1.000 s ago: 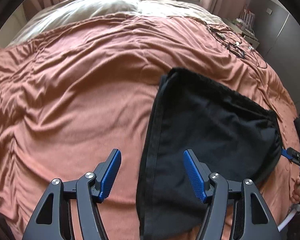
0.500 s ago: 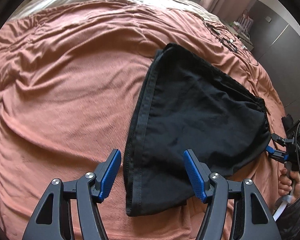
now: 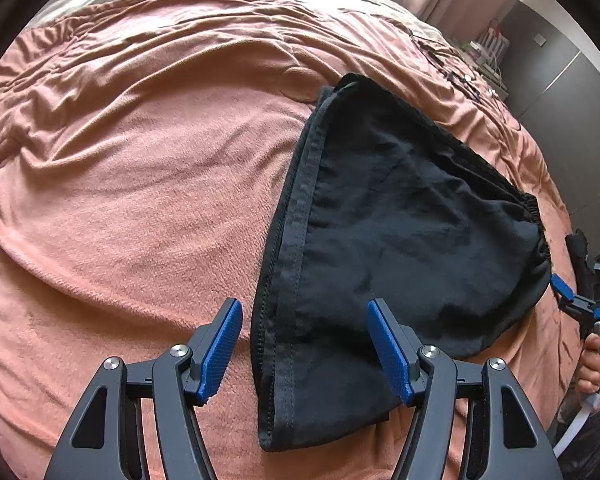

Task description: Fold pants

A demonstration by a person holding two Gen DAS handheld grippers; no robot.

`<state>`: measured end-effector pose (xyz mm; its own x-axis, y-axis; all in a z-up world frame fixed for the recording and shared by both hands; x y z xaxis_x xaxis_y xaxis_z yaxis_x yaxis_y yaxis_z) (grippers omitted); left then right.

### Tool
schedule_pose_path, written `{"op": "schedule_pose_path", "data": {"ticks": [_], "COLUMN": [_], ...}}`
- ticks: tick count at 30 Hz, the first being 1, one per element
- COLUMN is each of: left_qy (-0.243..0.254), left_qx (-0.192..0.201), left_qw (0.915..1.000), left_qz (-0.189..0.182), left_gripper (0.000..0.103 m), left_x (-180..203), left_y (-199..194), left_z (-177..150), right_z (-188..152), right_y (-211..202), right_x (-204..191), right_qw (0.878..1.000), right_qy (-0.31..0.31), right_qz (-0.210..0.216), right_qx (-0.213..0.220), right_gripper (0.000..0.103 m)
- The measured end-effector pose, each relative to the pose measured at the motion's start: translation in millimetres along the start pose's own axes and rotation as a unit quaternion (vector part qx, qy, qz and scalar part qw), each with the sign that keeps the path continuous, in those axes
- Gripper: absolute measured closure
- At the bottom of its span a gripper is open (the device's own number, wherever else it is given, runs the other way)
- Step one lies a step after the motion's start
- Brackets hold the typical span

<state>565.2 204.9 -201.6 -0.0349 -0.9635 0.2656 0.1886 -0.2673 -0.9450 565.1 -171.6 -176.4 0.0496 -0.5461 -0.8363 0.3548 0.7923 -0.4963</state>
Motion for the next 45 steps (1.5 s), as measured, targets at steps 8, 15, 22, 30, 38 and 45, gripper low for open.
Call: {"op": "schedule_pose_path", "data": {"ticks": [8,15,22,30,38,45], "left_qy": [-0.010,-0.013,-0.024,-0.026,-0.003,0.005], "left_qx": [-0.001,-0.011,-0.021,-0.027,-0.026,-0.036], "left_qw": [0.9996,0.9990,0.9986,0.9992,0.9994,0.9993], "left_qz": [-0.025,-0.042,-0.041,-0.013,0.024,-0.013], "left_gripper": [0.036,0.036,0.036,0.036,0.045,0.092], "left_x": [-1.3,-0.5,-6.7,-15.1,-11.5,-6.0], "left_y": [2.0,9.3,19.4,35.7,40.6,33.6], "left_z": [-3.0,-5.3,-3.7,1.4,8.4,6.3], "right_z": [-6.2,6.7,21.8,31.0,29.1,28.6], "right_y": [24.4,40.1,25.0,43.3,44.0,40.7], "right_x": [16.2,30.2,40.8,39.6,37.0,31.0], "right_qw": [0.999,0.998,0.997,0.998,0.998,0.998], "right_qy": [0.031,0.054,0.067,0.047,0.030,0.003], "right_qz": [0.017,0.009,-0.022,-0.050,-0.056,-0.059], "right_qx": [-0.021,-0.022,0.025,0.013,0.015,0.019], "right_gripper": [0.029,0.029,0.032,0.061,0.070,0.076]}}
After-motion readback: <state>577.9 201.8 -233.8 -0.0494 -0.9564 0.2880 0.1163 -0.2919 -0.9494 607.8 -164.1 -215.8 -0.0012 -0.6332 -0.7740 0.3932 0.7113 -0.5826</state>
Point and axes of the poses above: each gripper's, at about its wrist camera, not at the fingertips, and y roughly the way its jaws point, x to its right, z to its top, the point moved 6 cm from there along y, roughly the way its jaws point, and after that the axes turned 12 degrees about -x, right-handed, at the moved point
